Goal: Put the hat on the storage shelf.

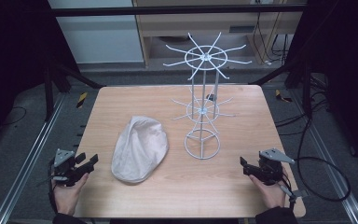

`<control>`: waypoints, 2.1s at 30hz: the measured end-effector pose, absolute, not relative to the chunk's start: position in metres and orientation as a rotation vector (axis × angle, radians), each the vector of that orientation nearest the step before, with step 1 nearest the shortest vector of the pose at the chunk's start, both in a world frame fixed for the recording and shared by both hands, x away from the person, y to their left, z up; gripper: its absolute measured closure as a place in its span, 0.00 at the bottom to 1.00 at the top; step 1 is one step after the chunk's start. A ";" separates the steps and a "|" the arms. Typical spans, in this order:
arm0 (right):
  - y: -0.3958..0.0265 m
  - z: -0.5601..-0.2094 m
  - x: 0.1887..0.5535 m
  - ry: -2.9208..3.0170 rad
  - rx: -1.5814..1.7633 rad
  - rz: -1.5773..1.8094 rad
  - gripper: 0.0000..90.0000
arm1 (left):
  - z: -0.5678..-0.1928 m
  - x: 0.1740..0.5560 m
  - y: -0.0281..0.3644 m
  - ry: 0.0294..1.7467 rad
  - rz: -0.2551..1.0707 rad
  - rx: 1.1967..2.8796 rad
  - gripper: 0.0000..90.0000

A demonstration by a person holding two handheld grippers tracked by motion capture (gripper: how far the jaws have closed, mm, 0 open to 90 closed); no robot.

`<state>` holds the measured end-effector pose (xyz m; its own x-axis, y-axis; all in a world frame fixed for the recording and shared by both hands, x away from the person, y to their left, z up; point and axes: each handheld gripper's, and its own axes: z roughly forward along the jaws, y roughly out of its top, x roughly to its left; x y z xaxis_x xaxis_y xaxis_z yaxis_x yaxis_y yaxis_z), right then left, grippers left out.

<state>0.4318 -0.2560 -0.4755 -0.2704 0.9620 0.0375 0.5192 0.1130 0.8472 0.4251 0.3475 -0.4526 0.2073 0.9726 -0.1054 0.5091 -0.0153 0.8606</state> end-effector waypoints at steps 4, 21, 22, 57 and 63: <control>-0.257 -0.475 0.431 1.854 1.430 1.068 0.25 | -0.447 0.422 0.344 1.400 0.675 1.646 0.50; -0.255 -0.474 0.430 1.842 1.408 1.053 0.26 | -0.412 0.418 0.312 1.286 0.635 1.701 0.43; -0.255 -0.475 0.430 1.841 1.414 1.052 0.26 | -0.410 0.418 0.310 1.278 0.634 1.708 0.42; -0.255 -0.475 0.429 1.853 1.418 1.024 0.29 | -0.384 0.457 0.257 1.198 0.605 1.825 0.42; -0.255 -0.475 0.429 1.857 1.419 1.025 0.30 | -0.385 0.466 0.252 1.212 0.593 1.847 0.42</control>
<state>0.4292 -0.2555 -0.4750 -0.2648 0.9643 0.0043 0.5177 0.1384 0.8443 0.4664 0.2517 -0.3850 0.4237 0.9043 -0.0529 0.5132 -0.1916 0.8366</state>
